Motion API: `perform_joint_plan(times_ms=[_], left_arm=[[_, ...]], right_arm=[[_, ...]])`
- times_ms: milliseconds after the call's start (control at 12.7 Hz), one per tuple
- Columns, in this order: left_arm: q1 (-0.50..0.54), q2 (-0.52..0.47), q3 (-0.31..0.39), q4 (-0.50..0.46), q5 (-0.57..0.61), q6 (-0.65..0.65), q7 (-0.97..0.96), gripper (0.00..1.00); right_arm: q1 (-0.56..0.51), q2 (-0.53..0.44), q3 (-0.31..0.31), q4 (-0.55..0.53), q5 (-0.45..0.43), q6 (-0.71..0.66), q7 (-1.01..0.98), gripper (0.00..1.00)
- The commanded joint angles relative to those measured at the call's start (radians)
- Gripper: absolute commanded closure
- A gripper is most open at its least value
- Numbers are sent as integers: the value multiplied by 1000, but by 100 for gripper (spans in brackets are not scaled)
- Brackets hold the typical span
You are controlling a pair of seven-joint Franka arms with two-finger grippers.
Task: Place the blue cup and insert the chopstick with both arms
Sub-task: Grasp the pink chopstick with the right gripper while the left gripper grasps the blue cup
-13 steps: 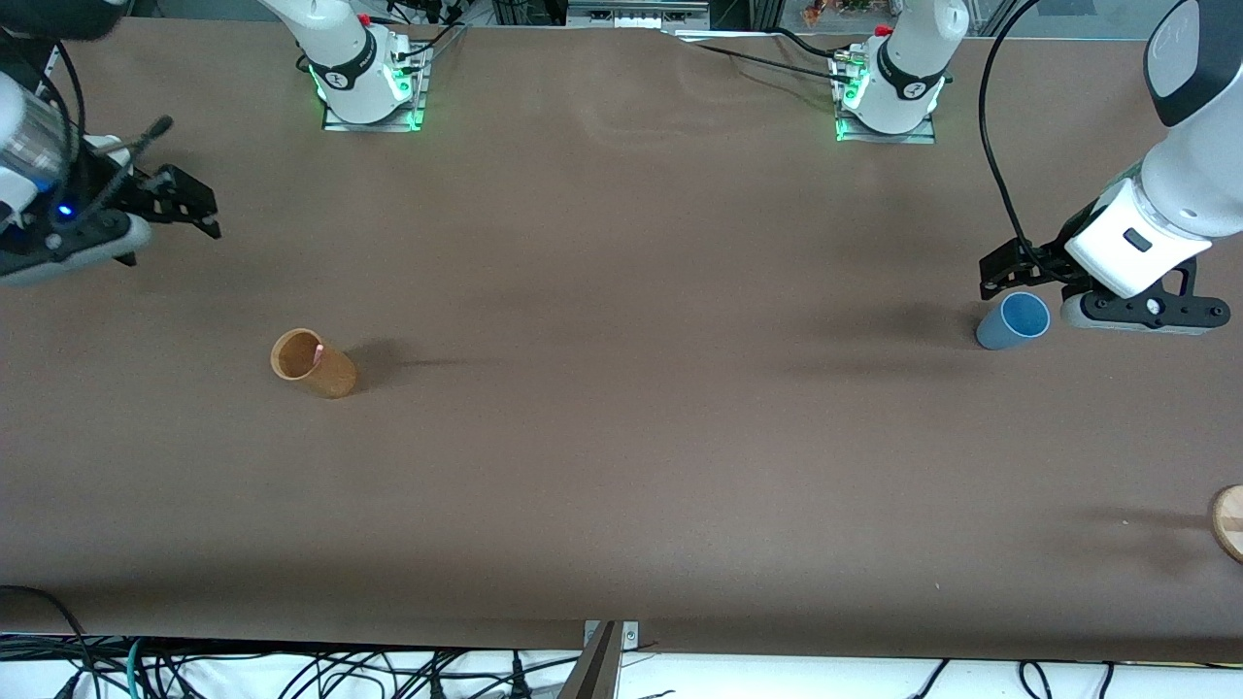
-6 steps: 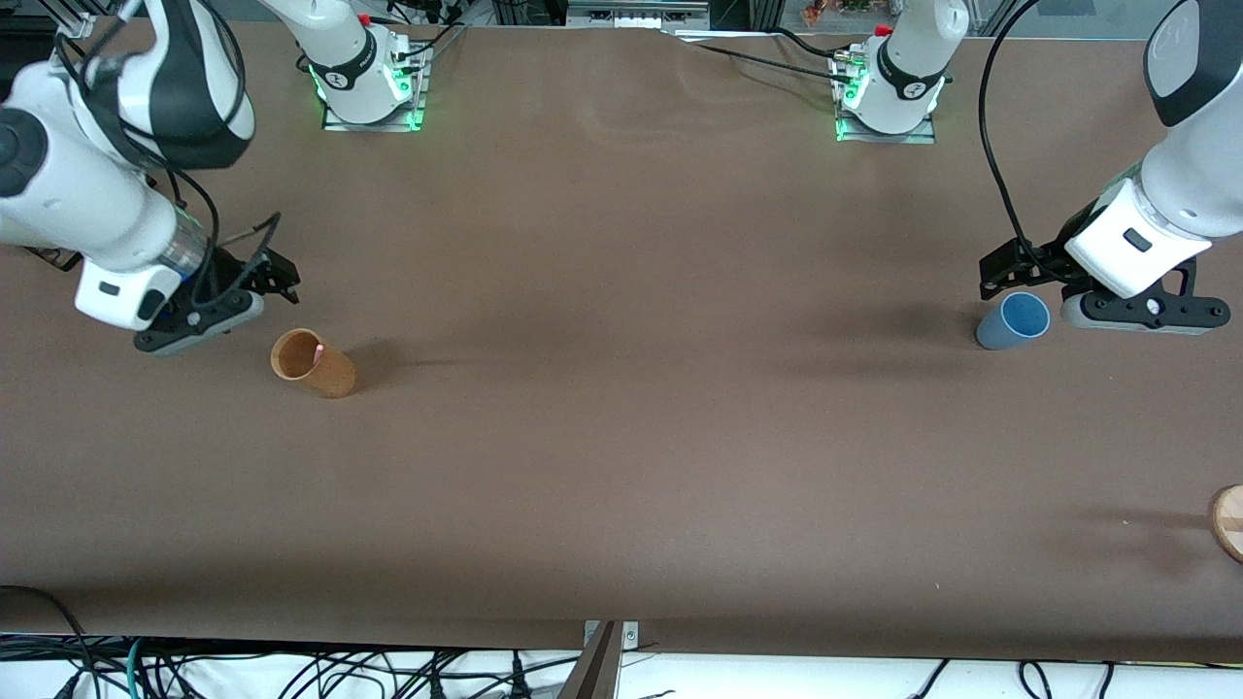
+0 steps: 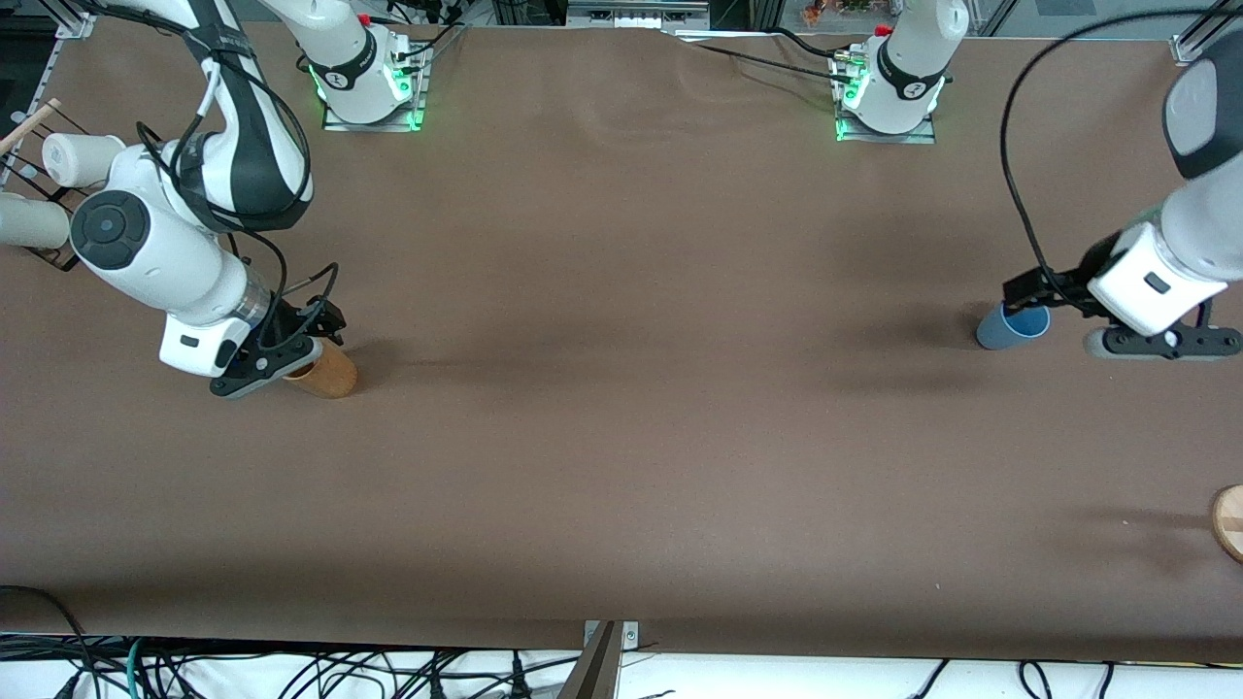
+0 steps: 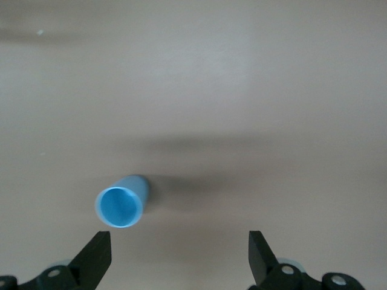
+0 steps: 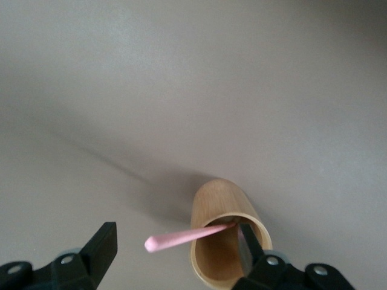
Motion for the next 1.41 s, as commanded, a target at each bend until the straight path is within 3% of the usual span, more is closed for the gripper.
perform_joint_plan(times_ms=[0, 236, 628, 707, 942, 1178, 1335], left_arm=[[99, 66, -12, 13, 57, -23, 107, 0], [182, 143, -9, -33, 70, 60, 218, 0], [250, 54, -9, -338, 100, 349, 301, 0], [258, 40, -11, -396, 158, 418, 304, 0], [308, 29, -14, -496, 191, 508, 334, 0], [328, 10, -14, -626, 189, 708, 333, 0], [348, 16, -17, -647, 179, 741, 318, 0]], right_arm=[[-6, 18, 10, 15, -9, 24, -7, 17], [-6, 24, 10, 14, -10, 24, -11, 36], [-6, 24, 10, 6, -10, 17, -16, 56], [-6, 24, 10, 6, -10, 15, -16, 61], [-8, 23, 10, 6, -12, 12, -19, 70], [-9, 21, 10, 7, -12, 12, -20, 75], [-9, 20, 10, 11, -13, 12, -22, 80]])
